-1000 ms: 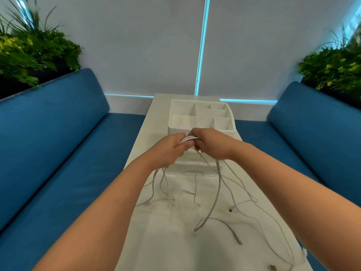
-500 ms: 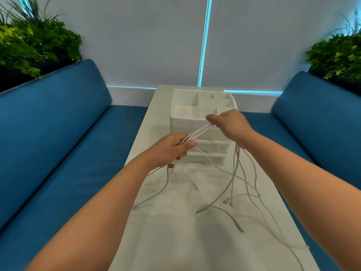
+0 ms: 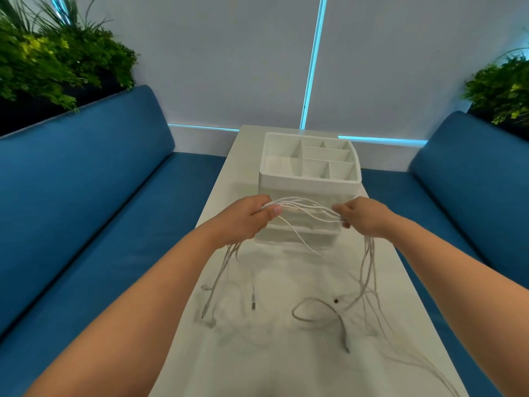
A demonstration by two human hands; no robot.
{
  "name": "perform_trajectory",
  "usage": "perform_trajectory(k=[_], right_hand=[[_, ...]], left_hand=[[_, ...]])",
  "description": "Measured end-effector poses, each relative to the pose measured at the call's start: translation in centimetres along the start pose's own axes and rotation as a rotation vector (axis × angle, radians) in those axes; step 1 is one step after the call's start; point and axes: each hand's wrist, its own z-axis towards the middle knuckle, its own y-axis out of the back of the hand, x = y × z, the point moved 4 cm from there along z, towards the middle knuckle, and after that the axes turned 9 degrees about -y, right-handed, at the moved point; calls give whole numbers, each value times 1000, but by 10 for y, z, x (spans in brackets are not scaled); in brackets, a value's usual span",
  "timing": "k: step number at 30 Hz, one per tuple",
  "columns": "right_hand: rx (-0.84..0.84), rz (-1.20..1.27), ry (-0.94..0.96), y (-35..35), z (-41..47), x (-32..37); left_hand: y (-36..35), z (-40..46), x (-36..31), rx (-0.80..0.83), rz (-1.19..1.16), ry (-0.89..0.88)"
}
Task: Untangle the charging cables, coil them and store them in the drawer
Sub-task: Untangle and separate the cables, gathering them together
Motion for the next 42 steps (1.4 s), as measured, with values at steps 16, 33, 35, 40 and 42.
perform_trajectory(k=[16, 33, 35, 40, 42], right_hand=[[428, 499, 411, -31, -41, 81], [-240, -410, 522, 13, -24, 43], [-266, -427, 496, 16, -21, 35], [-320, -372, 427, 32, -16, 16], [-326, -354, 414, 36, -14, 14]], left_hand=[[1, 12, -25, -15, -167, -11], [2, 1, -27, 290, 61, 87], [3, -3, -25, 286, 78, 85], [11, -8, -22, 268, 76, 84], [12, -8, -23, 271, 97, 79]])
